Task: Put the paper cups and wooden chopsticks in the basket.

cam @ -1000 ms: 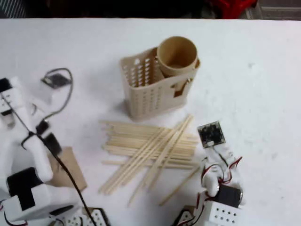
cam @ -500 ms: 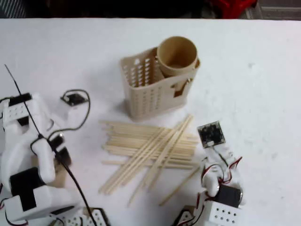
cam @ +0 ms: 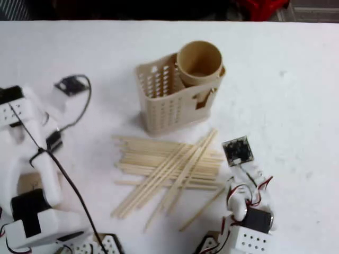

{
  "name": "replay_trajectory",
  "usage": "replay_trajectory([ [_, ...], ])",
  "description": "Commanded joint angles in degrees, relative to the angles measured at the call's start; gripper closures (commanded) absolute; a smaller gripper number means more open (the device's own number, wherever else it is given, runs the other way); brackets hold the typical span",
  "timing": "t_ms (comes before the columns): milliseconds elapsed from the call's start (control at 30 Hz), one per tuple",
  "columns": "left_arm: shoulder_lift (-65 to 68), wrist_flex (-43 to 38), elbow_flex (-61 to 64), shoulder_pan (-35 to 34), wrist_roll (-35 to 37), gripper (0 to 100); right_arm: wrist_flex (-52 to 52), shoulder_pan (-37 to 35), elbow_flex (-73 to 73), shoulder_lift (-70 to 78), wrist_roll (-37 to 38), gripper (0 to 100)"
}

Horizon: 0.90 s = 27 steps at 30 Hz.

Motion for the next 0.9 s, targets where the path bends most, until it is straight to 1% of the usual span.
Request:
replay_trajectory([
  [0,-1.8,3.96,-7.3,0.4,0.88,96,-1.01,0.57,0.44,-0.4,0.44,98.1],
  [67,-1.8,3.96,-7.74,-1.63,-1.85,92,-1.01,0.57,0.44,-0.4,0.44,98.1],
  [133,-1.36,3.87,-7.21,-3.56,-7.74,86,-1.01,0.57,0.44,-0.4,0.44,98.1],
  [200,-1.54,3.96,-5.98,-5.49,-11.69,82,-1.01,0.57,0.44,-0.4,0.44,98.1],
  [400,-1.71,3.78,2.2,-8.4,-20.22,81,-1.01,0.57,0.44,-0.4,0.44,98.1],
  [467,-1.71,3.78,3.52,-9.19,-21.71,81,-1.01,0.57,0.44,-0.4,0.44,98.1],
  [567,-1.27,3.69,5.63,-9.27,-21.89,81,-1.01,0.57,0.44,-0.4,0.44,98.1],
  [633,-1.36,3.6,7.56,-9.27,-23.91,81,-1.01,0.57,0.44,-0.4,0.44,98.1],
  [767,-1.27,0.09,13.01,-9.45,-24.97,86,-1.01,0.57,0.44,-0.4,0.44,98.1],
  [867,-1.27,-3.34,17.41,-9.45,-25.05,87,-1.01,0.57,0.44,-0.4,0.44,98.1],
])
